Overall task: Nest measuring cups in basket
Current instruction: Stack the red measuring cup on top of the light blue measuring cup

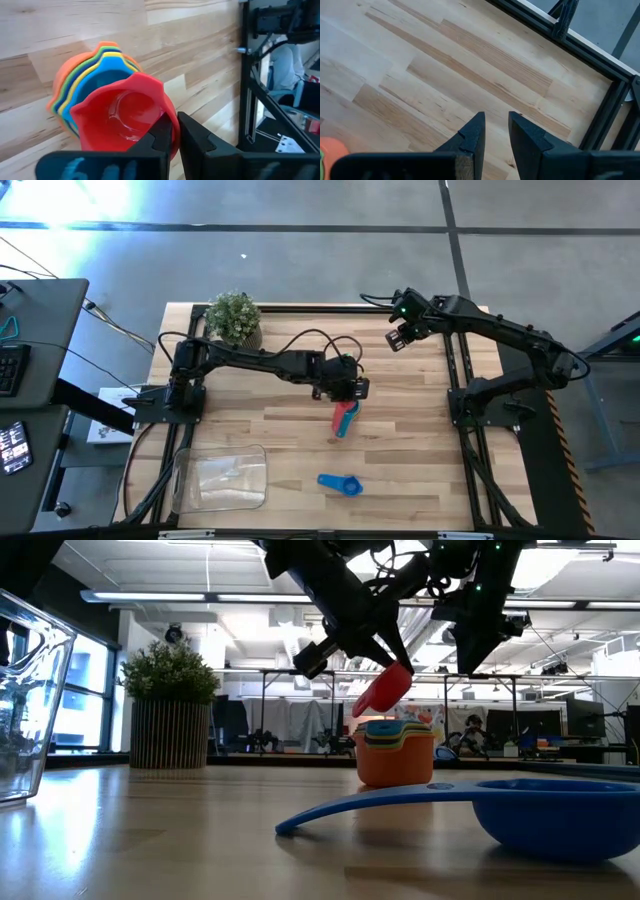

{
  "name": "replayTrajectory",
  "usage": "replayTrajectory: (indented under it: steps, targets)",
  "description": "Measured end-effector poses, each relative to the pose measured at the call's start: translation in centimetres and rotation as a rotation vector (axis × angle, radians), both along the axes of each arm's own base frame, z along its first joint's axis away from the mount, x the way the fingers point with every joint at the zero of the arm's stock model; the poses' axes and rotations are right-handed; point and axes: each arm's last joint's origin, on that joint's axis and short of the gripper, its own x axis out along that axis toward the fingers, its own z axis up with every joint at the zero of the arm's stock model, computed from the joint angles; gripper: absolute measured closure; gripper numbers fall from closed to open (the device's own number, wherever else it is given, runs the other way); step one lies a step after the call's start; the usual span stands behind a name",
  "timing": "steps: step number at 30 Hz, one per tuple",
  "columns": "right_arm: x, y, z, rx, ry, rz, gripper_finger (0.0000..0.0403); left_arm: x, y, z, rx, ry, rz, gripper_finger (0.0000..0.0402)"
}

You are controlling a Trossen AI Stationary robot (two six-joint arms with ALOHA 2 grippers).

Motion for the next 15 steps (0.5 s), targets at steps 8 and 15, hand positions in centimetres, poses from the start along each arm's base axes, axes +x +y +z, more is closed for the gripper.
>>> replayTrajectory:
  steps: [8, 15]
  targets:
    - [0.0, 0.01, 0.0, 0.0, 0.0, 0.0, 0.0324, -0.1, -0.06, -0.22, 0.004, 0.005, -0.027, 0.0385]
    - [-0.03, 0.03, -0.01, 0.002, 0.004, 0.0, 0.0324, -0.08, -0.08, -0.23, 0.006, 0.003, -0.029, 0.0384]
